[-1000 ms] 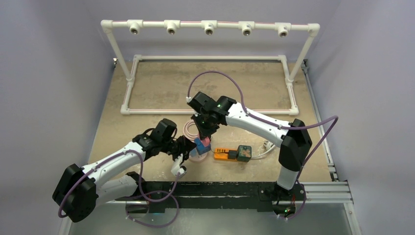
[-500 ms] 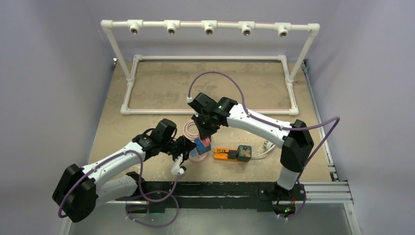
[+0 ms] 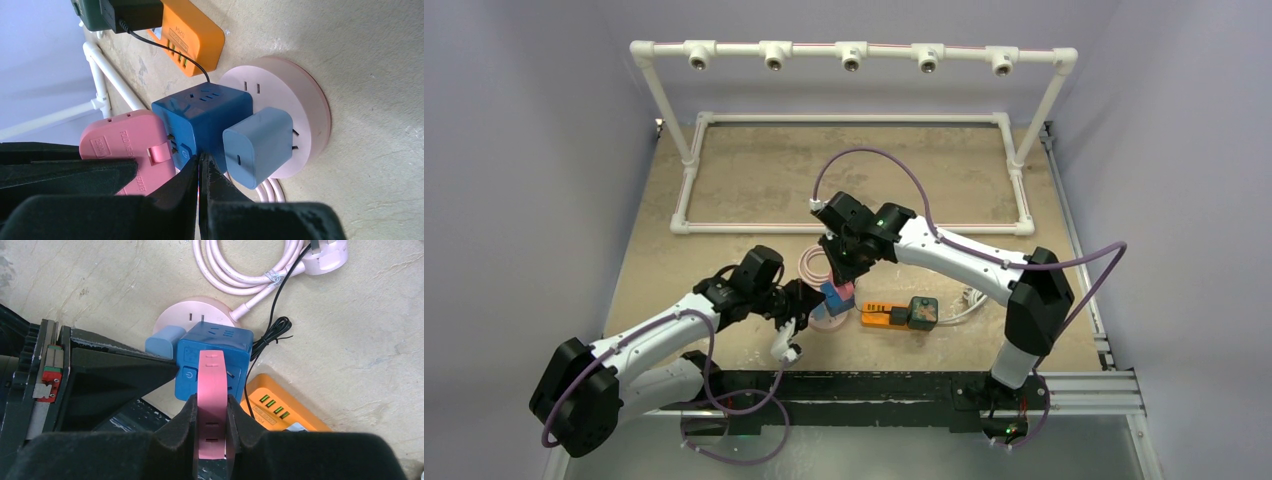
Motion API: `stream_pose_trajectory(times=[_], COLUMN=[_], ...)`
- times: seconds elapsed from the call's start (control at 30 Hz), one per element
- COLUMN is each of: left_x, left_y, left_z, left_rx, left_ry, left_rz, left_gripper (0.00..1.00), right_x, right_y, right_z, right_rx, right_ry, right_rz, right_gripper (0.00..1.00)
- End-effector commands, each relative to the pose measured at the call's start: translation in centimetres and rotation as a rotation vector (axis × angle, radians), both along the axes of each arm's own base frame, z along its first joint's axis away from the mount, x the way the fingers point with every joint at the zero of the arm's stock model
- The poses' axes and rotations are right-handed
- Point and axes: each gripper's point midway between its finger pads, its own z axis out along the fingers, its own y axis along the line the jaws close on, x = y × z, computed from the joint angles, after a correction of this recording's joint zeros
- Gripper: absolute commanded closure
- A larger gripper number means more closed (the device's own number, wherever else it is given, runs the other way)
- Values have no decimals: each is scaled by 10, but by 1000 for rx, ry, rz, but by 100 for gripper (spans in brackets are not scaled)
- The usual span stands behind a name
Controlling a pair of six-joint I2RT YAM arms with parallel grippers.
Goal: Insert the plug
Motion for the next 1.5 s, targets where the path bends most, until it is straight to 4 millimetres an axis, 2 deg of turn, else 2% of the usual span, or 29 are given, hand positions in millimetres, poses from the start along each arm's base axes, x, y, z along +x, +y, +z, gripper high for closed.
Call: stream_pose_trajectory(times=[0.0,0.23,0.47,0.5,0.63,0.73,0.8,0.83,0.87,0.93,1.0,1.07,1.17,1.23,1.3,1.37,1.47], left_x=[-26,-26,-26,-26,-21,-15,-11,-10,-8,-7,-5,-3,6,16,32,48,82], left_y=[24,24,25,25,23,20,19,19,19,21,25,27,33,36,39,44,61], left_z=[-42,-42,-43,-43,-38,-31,-25,-21,-15,-7,1,12,31,45,59,70,84], left_rx=[135,136,137,137,122,103,94,88,81,71,69,51,22,-20,-78,-159,-309], left_ry=[125,125,125,124,125,130,123,120,113,104,95,88,62,74,106,202,351], left_rz=[2,0,2,3,30,68,89,97,106,126,154,194,275,376,510,678,921], left_gripper=[100,100,100,100,100,100,100,100,99,93,81,54,33,13,6,3,1], right_x=[-16,-21,-19,-18,-9,2,13,16,20,24,25,25,27,34,49,71,104], right_y=[-36,-52,-48,-48,-40,-29,-24,-23,-22,-20,-16,-13,-13,-20,-34,-55,-104], right_z=[-49,-62,-61,-59,-40,-18,-3,4,10,24,36,51,72,86,102,113,117], right_rx=[-194,-262,-258,-258,-224,-180,-164,-160,-153,-133,-100,-58,-7,38,109,221,299], right_ry=[76,89,92,88,45,-6,-53,-70,-88,-119,-133,-148,-185,-221,-281,-333,-423], right_rz=[23,21,28,29,15,4,-13,-19,-22,-28,-27,-22,-27,-49,-90,-149,-292], right_gripper=[100,100,100,97,61,38,20,6,2,1,1,1,1,1,1,1,1])
